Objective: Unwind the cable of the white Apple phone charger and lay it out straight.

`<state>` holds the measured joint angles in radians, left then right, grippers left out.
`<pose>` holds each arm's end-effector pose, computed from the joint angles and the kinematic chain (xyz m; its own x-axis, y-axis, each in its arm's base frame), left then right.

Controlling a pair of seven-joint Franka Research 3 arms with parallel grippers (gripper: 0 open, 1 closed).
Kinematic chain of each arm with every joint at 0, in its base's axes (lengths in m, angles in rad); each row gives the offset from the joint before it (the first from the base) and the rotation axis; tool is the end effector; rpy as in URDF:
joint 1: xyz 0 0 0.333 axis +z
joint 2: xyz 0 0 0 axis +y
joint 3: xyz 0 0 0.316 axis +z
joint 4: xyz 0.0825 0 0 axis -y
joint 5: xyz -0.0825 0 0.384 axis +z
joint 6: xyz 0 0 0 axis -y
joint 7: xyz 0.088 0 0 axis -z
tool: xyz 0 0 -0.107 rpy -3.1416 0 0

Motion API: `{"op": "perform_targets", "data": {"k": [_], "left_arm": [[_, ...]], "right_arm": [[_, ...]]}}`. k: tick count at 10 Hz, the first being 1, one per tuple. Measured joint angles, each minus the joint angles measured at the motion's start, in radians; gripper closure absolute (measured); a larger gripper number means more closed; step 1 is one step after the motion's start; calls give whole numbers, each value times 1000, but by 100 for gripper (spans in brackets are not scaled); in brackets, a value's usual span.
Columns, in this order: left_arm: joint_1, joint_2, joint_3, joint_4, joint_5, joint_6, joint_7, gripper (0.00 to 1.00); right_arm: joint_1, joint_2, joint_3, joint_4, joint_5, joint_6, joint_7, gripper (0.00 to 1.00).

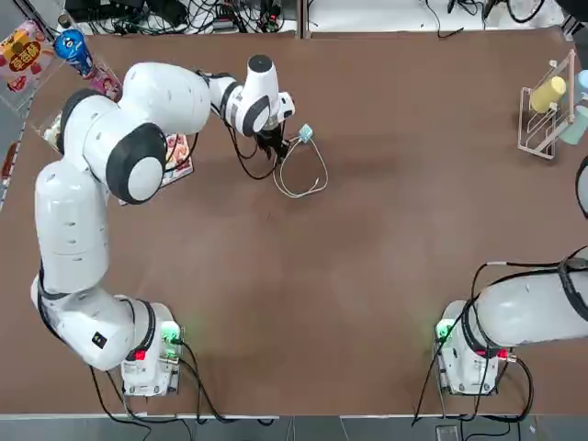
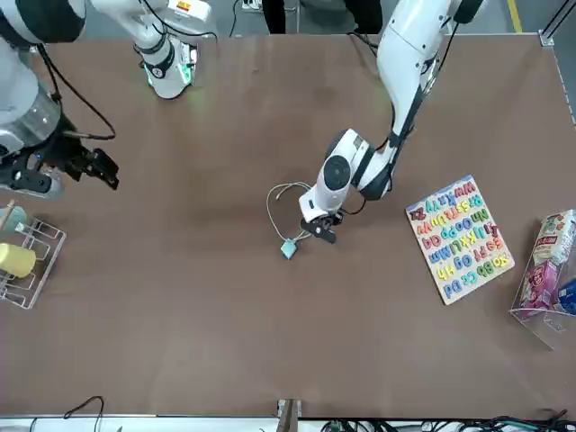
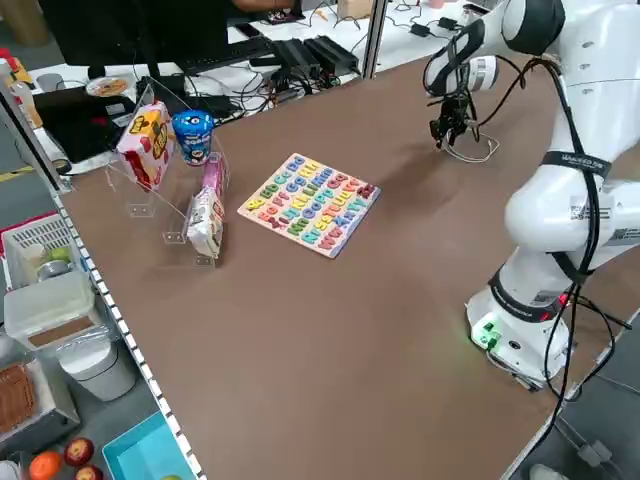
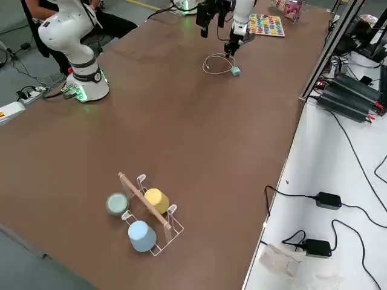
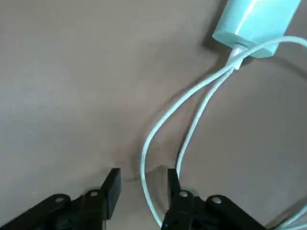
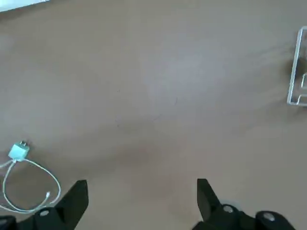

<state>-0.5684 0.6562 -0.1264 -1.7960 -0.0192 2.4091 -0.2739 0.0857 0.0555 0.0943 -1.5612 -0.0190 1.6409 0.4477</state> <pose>0.5026 -0.4122 0.1815 0.9253 -0.3741 -0.0629 -0.3694 -0.9263 0.0749 0.5691 0.1001 0.6040 0.9642 -0.2635 0.0280 -0.2637 -0.9646 0.0018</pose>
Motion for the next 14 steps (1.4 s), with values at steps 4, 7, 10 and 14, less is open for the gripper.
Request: {"op": "perform_targets", "data": {"k": [4,7,10,14], "left_arm": [[0,2,0,0,0,3,0,66],[0,2,0,0,6,3,2,93],[3,1,1,1,6,3,2,96],[28,-93,3,37,7,-183,2,96]], "right_arm": [[28,39,0,-1,61,5,196,0],[62,81,0,-1,61,19,279,0],[75,106,0,-1,61,31,333,0],[79,116,0,-1,61,40,352,0]]}}
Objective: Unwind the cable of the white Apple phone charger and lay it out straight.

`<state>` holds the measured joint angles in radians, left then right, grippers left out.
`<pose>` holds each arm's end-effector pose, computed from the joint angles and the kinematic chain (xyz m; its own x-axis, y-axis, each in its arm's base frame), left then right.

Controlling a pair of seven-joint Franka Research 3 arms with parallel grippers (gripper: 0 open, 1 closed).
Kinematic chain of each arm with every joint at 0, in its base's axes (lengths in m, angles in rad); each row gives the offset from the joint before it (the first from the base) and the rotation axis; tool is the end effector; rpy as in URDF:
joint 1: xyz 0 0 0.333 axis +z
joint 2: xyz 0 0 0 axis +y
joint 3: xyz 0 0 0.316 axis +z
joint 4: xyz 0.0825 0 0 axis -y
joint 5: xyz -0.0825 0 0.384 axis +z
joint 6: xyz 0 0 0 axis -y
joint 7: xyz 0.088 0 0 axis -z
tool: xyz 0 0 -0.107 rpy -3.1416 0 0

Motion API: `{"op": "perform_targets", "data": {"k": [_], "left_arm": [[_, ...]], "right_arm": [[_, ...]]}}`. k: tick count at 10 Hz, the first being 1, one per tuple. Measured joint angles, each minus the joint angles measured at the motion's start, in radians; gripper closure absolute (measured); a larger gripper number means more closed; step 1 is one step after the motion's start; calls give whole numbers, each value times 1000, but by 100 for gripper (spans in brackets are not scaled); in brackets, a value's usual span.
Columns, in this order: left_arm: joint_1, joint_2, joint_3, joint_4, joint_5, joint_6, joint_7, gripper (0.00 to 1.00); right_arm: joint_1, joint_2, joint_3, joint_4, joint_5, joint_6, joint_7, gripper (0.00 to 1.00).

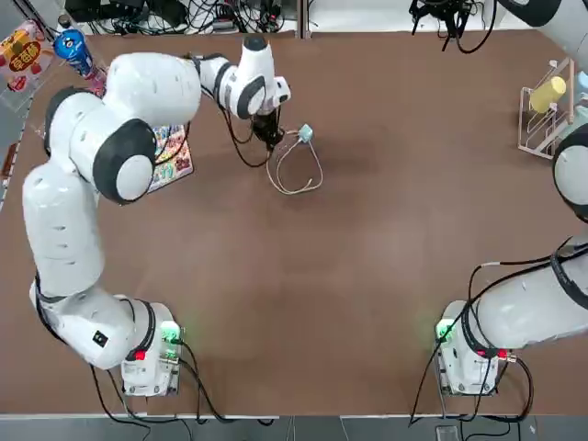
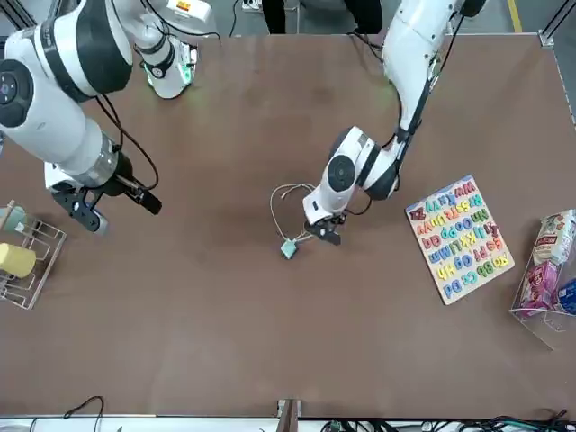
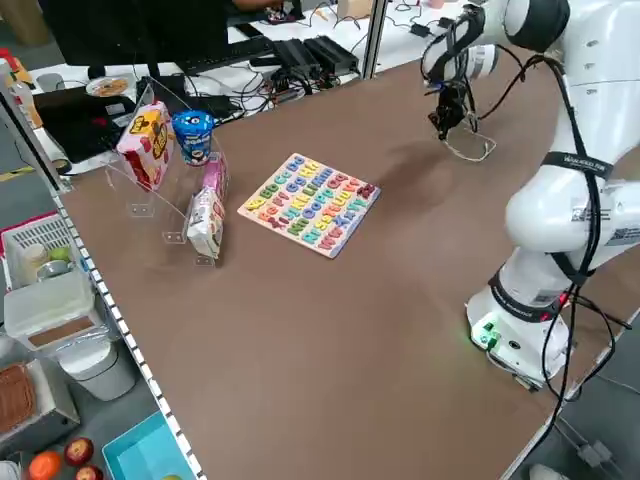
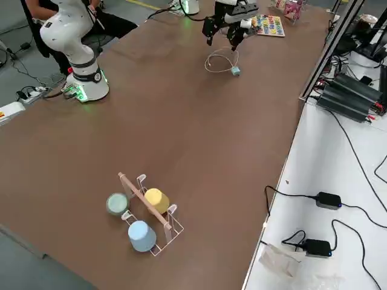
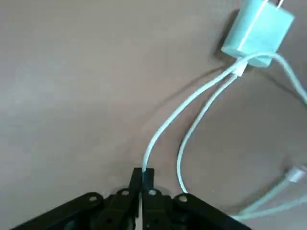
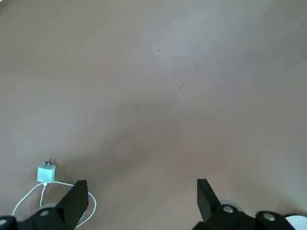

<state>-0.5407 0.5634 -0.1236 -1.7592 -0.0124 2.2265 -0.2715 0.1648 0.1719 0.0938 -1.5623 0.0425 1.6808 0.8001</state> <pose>0.5178 -0.3979 0.2416 0.9262 -0.3608 -0.1095 -0.3577 -0.9326 0.0473 0.5894 0.1559 0.5382 0.8509 -0.5195 -0.0783 -0.5213 -0.8534 -0.0025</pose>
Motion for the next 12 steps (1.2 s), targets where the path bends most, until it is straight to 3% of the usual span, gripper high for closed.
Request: {"op": "perform_targets", "data": {"k": [5,9,12], "left_arm": [[-19,-43,-5,185,71,-520,-50,96],[-47,-55,-21,219,86,-759,-50,96],[-77,-45,-58,202,86,-830,-81,96]], "right_arm": [[24,29,0,0,0,33,51,0],[35,33,0,0,0,46,74,0],[46,40,0,0,0,57,94,0]]}}
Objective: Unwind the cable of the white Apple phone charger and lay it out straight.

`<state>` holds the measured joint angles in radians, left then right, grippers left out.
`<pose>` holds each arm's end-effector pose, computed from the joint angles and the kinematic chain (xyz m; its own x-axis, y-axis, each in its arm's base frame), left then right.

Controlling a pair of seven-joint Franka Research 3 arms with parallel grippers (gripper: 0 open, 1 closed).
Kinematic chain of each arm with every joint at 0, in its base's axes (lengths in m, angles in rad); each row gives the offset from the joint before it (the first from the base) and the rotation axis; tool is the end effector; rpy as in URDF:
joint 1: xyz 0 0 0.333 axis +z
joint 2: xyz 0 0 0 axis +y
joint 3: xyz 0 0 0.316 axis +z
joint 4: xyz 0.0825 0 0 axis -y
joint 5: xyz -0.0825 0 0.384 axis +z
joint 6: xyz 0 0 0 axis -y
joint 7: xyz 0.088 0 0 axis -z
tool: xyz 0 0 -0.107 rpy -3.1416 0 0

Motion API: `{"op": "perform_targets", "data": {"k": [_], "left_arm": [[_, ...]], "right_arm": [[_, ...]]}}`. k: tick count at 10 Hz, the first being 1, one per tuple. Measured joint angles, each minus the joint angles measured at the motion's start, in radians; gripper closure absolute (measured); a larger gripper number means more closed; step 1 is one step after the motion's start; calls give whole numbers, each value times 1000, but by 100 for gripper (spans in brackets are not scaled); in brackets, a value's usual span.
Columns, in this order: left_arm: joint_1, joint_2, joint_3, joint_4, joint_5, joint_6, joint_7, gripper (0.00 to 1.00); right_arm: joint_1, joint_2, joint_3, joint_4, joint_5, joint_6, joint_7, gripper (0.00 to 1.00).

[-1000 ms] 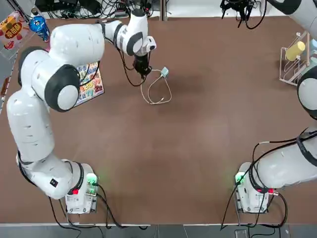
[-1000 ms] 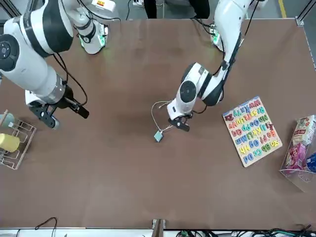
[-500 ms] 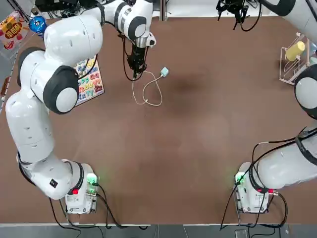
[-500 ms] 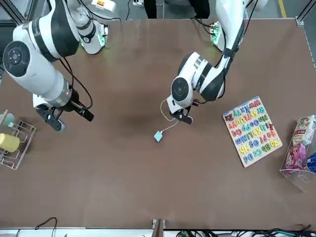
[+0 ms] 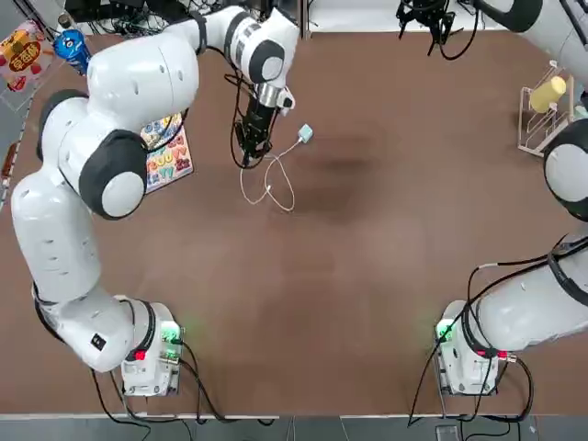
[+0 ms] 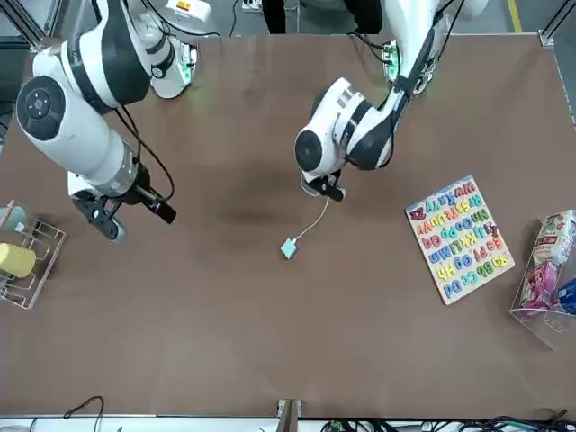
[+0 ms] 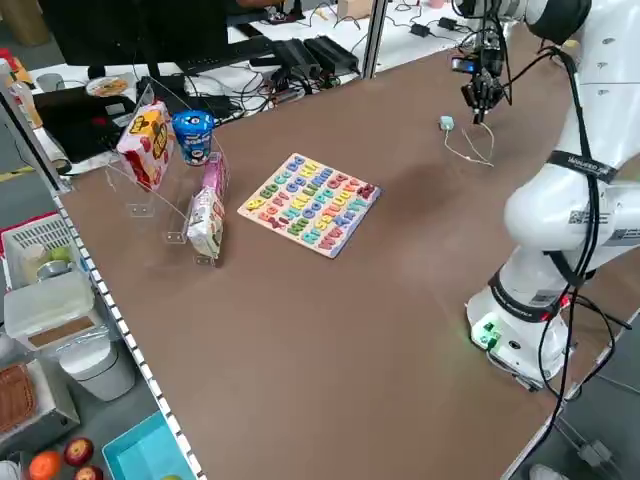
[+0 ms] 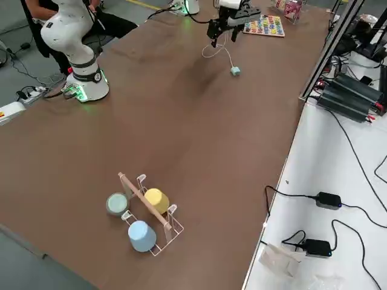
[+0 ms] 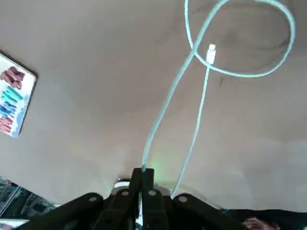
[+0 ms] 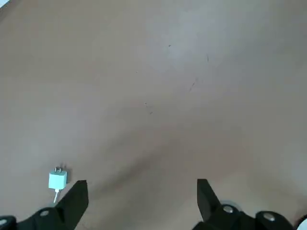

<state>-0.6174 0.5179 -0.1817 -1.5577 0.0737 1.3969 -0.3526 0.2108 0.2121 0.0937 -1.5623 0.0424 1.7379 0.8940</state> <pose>0.4378 -0.4187 0.3185 0.7467 -0.3055 -0.5908 -0.4974 -0.8462 -0.1910 0.5954 0.1860 0.5182 0.8240 -0.5622 -0.0702 -0.5641 -0.8256 -0.0104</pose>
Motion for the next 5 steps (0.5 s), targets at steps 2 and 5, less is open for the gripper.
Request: {"op": "perform_targets", "data": {"k": [2,5], "left_arm": [[-30,27,-1,-28,3,29,-34,96],[-21,71,1,-32,79,112,-52,96]], "right_arm": [[0,1,0,0,0,0,0,0],[2,2,0,0,0,0,3,0]]}}
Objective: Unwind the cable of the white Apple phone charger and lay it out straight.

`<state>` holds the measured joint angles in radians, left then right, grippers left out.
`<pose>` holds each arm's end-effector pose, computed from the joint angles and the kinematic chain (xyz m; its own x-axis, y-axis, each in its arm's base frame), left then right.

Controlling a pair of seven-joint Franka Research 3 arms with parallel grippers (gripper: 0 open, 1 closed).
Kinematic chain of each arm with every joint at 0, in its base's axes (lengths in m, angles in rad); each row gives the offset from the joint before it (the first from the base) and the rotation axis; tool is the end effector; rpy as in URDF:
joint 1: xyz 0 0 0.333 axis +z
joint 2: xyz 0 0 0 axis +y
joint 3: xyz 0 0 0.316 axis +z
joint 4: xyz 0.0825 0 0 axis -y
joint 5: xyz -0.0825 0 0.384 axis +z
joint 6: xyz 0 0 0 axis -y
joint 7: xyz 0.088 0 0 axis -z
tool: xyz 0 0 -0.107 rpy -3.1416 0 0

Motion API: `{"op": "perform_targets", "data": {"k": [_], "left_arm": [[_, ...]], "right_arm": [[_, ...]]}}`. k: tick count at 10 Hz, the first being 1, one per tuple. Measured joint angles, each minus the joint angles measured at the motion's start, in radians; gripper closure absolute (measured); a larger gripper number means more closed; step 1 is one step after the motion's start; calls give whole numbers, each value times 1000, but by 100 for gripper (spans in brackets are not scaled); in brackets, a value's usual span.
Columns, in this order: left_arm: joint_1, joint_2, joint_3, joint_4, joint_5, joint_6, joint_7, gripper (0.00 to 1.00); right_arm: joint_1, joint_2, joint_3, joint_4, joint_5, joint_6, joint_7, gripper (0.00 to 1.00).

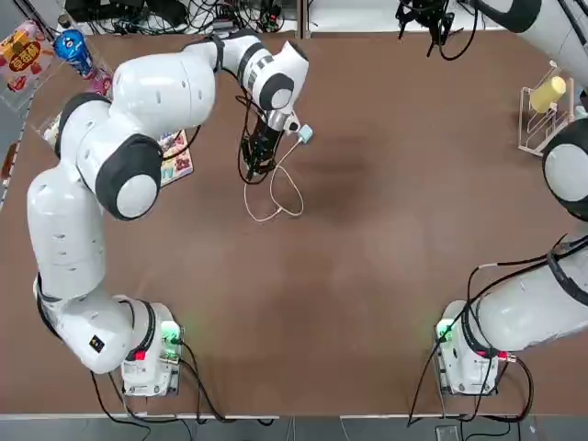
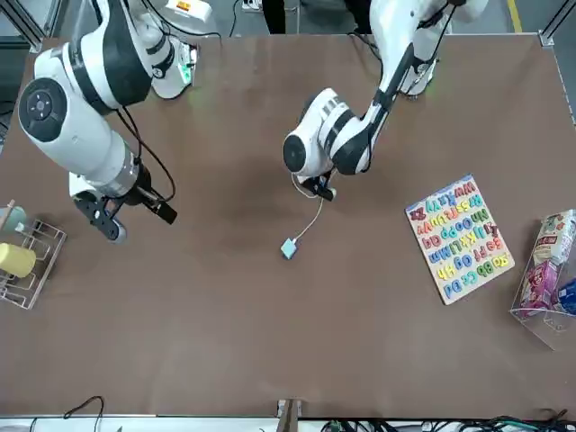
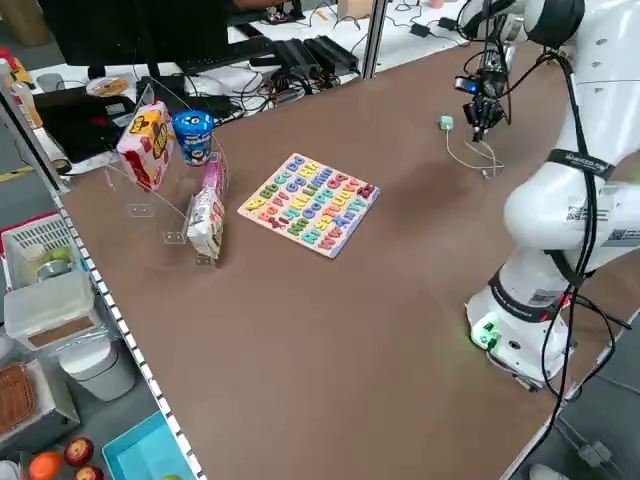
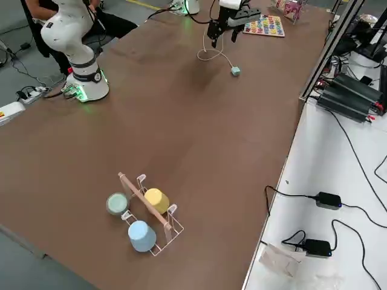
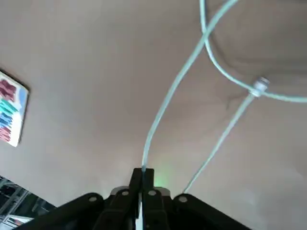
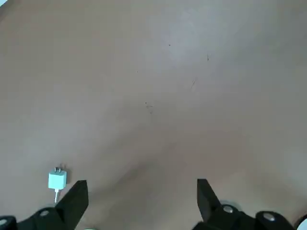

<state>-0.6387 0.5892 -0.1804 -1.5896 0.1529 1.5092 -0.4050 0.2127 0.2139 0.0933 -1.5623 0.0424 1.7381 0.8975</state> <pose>0.4372 -0.4260 0.2640 0.7795 -0.2960 -0.5521 -0.5009 -0.8238 -0.2655 0.5955 0.1870 0.5171 0.8228 -0.5638 -0.0713 -0.5658 -0.8245 -0.0089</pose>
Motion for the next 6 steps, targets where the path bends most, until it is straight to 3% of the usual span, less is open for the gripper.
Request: {"op": "perform_targets", "data": {"k": [3,6], "left_arm": [[37,-17,0,22,23,37,-42,96],[210,-132,-21,46,-75,37,55,96]], "right_arm": [[4,5,0,0,0,1,6,0],[17,13,0,0,0,20,45,0]]}}
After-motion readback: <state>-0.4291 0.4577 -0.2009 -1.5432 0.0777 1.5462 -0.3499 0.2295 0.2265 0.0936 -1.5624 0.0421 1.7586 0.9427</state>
